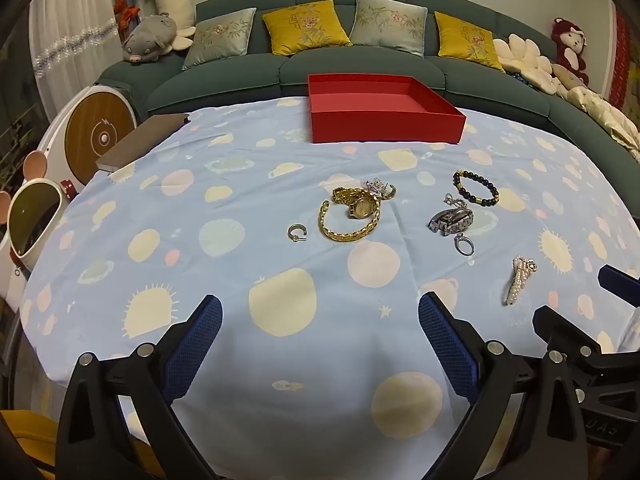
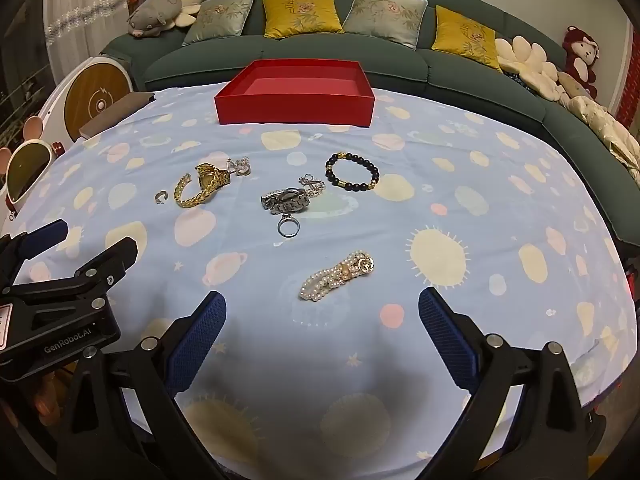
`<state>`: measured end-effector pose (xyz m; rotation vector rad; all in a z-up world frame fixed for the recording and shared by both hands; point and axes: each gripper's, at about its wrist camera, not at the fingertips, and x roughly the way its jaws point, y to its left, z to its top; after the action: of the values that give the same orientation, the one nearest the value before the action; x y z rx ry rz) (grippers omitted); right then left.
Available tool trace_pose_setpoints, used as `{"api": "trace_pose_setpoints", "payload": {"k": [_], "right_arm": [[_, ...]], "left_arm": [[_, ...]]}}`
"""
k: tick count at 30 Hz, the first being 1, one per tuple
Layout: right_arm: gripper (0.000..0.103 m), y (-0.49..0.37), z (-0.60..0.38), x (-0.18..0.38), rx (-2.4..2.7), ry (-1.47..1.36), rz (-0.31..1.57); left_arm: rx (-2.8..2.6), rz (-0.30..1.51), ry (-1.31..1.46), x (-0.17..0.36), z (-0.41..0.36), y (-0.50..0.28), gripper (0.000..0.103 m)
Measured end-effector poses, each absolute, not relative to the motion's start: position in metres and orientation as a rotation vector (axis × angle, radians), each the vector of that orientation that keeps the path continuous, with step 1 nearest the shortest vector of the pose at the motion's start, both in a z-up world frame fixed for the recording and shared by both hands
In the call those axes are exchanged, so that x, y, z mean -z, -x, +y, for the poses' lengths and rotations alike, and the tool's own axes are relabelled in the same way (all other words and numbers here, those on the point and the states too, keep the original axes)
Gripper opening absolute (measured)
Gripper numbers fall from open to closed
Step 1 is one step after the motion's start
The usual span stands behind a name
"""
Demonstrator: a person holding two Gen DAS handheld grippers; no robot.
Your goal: Organize jewelry
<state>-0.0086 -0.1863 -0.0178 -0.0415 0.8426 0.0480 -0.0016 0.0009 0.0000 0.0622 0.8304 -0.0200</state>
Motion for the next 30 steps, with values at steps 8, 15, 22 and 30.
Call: {"api": "trace_pose_setpoints", "payload": {"k": [8, 15, 22, 30], "right_arm": [[0.095, 0.0089, -0.1865, 0.0186, -0.056, 0.047, 0.854], [0.095, 0.0117, -0.1869, 0.0192, -0.052, 0.042, 0.851], [0.095, 0.0102, -0.1848, 0.0201, -0.050, 0.048, 0.853], [0.095, 0.0102, -0.1851, 0.0201, -0.050, 0.047, 0.853]], "left_arm": [[0.036, 0.834, -0.066, -0.0031, -0.0009, -0.0019, 0.096], [0.039, 0.831, -0.066, -0.0031, -0.0006, 0.0008, 0.096], [0.046, 0.826, -0.075, -0.0020, -0.0022, 0.0024, 0.096], [0.047, 0.828, -0.077, -0.0019, -0.0035, 0.0026, 0.096]]}}
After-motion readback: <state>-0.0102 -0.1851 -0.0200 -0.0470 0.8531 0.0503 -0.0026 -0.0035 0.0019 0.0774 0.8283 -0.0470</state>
